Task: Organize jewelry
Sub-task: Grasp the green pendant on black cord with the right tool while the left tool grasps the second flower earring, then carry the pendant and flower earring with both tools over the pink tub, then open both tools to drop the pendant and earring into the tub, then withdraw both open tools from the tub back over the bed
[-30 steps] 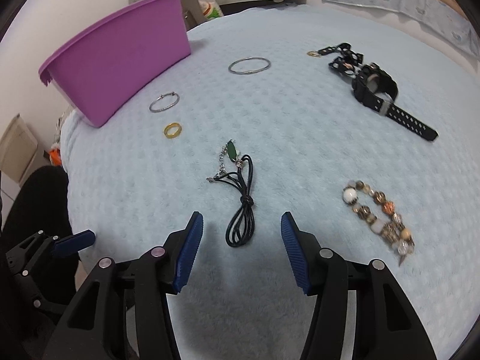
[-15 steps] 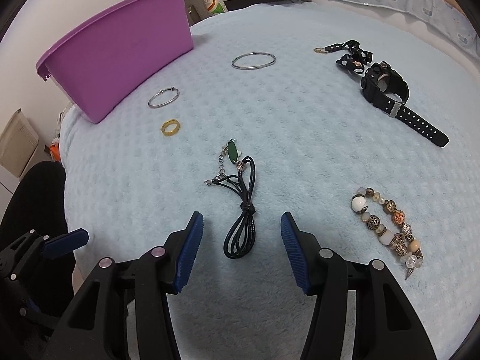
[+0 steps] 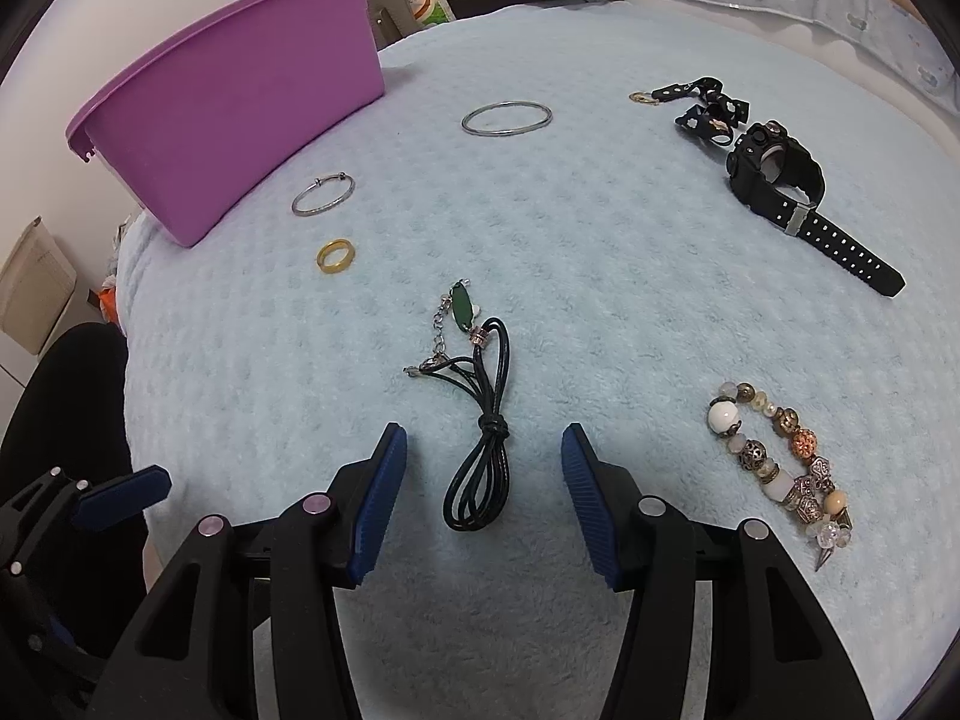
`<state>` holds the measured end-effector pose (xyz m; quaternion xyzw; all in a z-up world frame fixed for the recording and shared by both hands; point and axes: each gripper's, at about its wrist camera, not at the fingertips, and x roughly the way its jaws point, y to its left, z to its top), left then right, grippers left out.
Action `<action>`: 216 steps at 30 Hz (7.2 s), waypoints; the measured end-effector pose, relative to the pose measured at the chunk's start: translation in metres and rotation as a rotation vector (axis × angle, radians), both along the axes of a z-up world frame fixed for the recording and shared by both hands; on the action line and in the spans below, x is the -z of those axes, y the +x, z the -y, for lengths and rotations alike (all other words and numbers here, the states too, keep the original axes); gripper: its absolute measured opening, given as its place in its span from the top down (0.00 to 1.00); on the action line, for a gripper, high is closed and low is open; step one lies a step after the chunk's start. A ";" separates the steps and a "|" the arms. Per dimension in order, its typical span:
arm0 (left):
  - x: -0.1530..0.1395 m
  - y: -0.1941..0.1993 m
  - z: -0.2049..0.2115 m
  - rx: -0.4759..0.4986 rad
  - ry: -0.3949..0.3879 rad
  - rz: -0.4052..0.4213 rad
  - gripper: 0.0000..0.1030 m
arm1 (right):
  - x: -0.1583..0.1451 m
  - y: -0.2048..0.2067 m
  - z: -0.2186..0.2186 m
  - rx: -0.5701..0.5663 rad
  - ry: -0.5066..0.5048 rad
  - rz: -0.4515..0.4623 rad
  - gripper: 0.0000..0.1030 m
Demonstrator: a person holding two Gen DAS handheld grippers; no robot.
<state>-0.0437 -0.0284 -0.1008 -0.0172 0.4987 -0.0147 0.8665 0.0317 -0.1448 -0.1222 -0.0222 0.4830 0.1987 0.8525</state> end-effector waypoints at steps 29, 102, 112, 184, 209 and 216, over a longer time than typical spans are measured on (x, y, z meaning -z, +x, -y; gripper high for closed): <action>0.028 0.007 0.013 0.069 0.040 -0.028 0.19 | 0.003 -0.002 -0.003 0.009 -0.054 0.015 0.59; -0.202 0.179 -0.304 -0.178 0.003 0.267 0.88 | -0.233 0.147 -0.264 -0.188 0.246 0.227 0.93; -0.175 0.214 -0.332 -0.238 0.021 0.172 0.88 | -0.197 0.187 -0.312 -0.214 0.162 0.112 0.93; -0.173 0.188 -0.338 -0.351 0.057 0.127 0.23 | -0.192 0.144 -0.293 -0.182 0.106 0.149 0.53; -0.200 0.129 -0.218 -0.170 0.057 0.212 0.23 | -0.195 0.053 -0.152 0.001 0.111 0.196 0.50; -0.188 0.113 -0.171 -0.081 0.027 0.208 0.23 | -0.182 0.021 -0.082 0.133 0.122 0.175 0.50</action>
